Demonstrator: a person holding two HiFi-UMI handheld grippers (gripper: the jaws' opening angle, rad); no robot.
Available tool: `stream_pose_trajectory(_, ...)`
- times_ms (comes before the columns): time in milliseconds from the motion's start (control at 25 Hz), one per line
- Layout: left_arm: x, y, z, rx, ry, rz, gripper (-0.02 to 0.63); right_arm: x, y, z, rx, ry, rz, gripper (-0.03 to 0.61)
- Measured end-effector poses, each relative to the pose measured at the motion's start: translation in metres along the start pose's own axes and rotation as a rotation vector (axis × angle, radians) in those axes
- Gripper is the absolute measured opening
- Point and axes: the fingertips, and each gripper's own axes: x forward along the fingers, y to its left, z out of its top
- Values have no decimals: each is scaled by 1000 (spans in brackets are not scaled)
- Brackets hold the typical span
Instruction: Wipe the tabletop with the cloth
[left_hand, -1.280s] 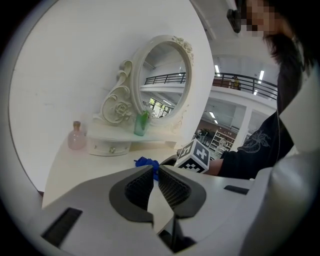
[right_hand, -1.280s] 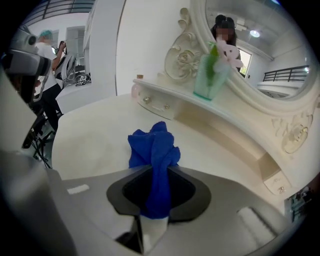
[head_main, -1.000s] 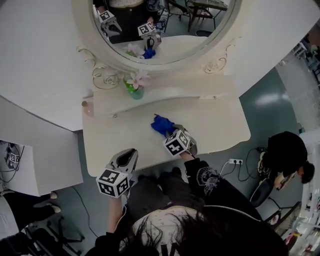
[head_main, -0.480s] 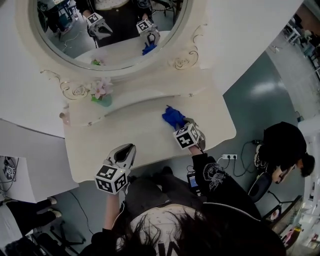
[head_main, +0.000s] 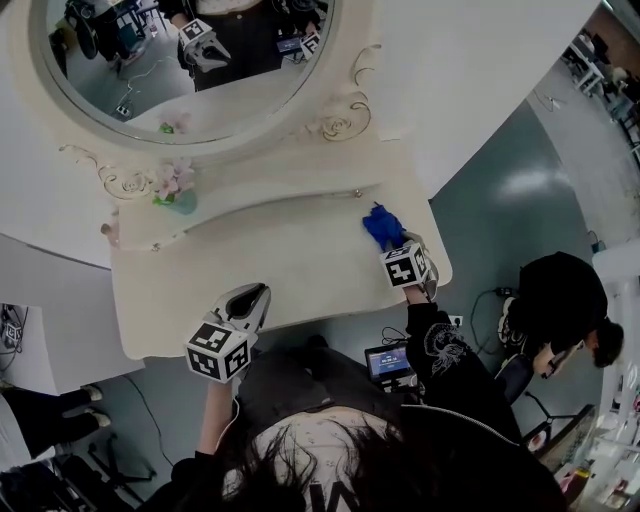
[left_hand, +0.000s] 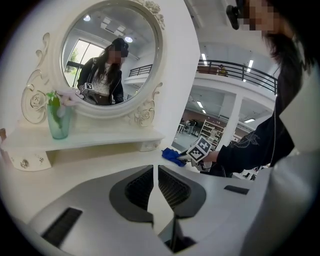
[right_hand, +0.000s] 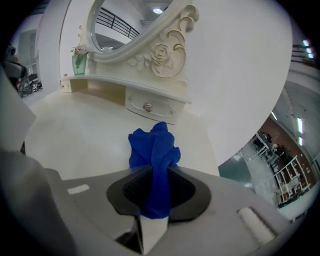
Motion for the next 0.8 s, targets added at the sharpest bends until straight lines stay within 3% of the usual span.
stream_pose_trajectory(360,-11,3,-4,-13,18,71,8,-7,-87,-37,78,20,-128,86)
stream_pose_trajectory(800,-44,13,-21,-46,20,125,8,-13,-98,-33,151,-24,-133,86)
